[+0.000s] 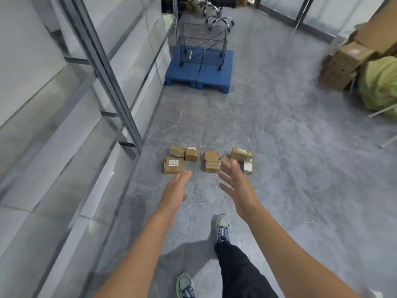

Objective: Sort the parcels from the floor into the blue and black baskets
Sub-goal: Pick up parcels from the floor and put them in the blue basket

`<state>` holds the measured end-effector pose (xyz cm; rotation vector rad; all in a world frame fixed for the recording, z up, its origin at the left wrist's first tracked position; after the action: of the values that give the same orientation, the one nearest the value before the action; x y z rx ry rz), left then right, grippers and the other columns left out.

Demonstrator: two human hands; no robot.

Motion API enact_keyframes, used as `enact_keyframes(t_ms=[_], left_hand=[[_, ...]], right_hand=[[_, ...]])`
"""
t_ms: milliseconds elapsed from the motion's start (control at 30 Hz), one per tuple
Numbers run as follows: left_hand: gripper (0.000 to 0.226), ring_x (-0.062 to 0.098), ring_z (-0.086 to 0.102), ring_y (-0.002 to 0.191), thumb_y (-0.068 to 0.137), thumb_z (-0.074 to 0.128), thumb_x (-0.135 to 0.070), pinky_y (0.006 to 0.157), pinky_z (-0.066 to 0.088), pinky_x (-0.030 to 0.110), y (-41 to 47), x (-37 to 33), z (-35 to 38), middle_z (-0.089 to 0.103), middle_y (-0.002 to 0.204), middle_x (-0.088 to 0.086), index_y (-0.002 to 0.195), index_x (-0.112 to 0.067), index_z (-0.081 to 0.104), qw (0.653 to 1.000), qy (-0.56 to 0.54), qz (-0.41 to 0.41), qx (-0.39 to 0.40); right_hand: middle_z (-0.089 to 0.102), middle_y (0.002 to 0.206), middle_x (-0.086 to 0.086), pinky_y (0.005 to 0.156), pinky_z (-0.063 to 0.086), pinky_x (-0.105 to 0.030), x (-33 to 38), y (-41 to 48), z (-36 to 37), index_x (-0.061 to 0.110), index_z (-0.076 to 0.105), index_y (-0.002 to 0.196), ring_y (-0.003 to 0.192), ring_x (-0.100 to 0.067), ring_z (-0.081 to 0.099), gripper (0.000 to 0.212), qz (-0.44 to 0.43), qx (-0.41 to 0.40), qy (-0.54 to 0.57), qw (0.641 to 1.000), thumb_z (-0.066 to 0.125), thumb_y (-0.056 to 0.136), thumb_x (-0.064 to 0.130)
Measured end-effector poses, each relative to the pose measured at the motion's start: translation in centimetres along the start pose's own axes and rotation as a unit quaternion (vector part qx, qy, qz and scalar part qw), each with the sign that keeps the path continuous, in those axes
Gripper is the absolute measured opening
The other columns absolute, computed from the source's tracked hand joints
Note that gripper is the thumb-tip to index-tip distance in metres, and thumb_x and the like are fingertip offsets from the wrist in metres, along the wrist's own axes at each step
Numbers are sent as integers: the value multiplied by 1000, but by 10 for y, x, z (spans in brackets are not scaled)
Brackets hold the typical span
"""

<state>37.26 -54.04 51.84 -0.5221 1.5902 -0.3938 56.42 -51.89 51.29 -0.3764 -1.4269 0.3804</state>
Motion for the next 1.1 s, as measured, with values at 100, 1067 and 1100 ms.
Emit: enact_keyframes(t_ms=[100, 1067, 1100], left_hand=[[46, 12, 48, 135, 106, 49, -47, 115, 45, 46, 41, -9, 12, 50, 150, -7, 148, -29, 52, 1000, 5, -18, 9], [31, -2, 53, 110, 105, 50, -43, 113, 43, 47, 597, 98, 178, 59, 118, -16, 128, -25, 62, 967, 103, -227, 49], [28, -4, 51, 107, 105, 50, -42, 112, 43, 46, 618, 116, 181, 57, 115, -17, 126, -26, 60, 965, 109, -233, 56]], right_hand=[[57, 151, 7, 119, 43, -47, 3, 41, -11, 25, 55, 150, 138, -15, 55, 78, 8, -10, 6, 1000, 43, 90, 74], [51, 157, 3, 125, 34, -50, -170, 569, -162, 18, 48, 156, 142, -18, 50, 67, 230, -104, -14, 968, 35, 107, 62], [51, 158, 3, 124, 34, -50, -191, 585, -163, 17, 48, 156, 142, -18, 50, 66, 238, -109, -17, 965, 34, 108, 60]])
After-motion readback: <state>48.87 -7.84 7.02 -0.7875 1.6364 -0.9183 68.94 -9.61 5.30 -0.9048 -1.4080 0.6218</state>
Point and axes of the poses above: each hand's wrist, its own y-axis towards the middle knuckle, its own z-axis out of the palm, x = y × z, the point moved 2 cm from there along y, towards the middle knuckle
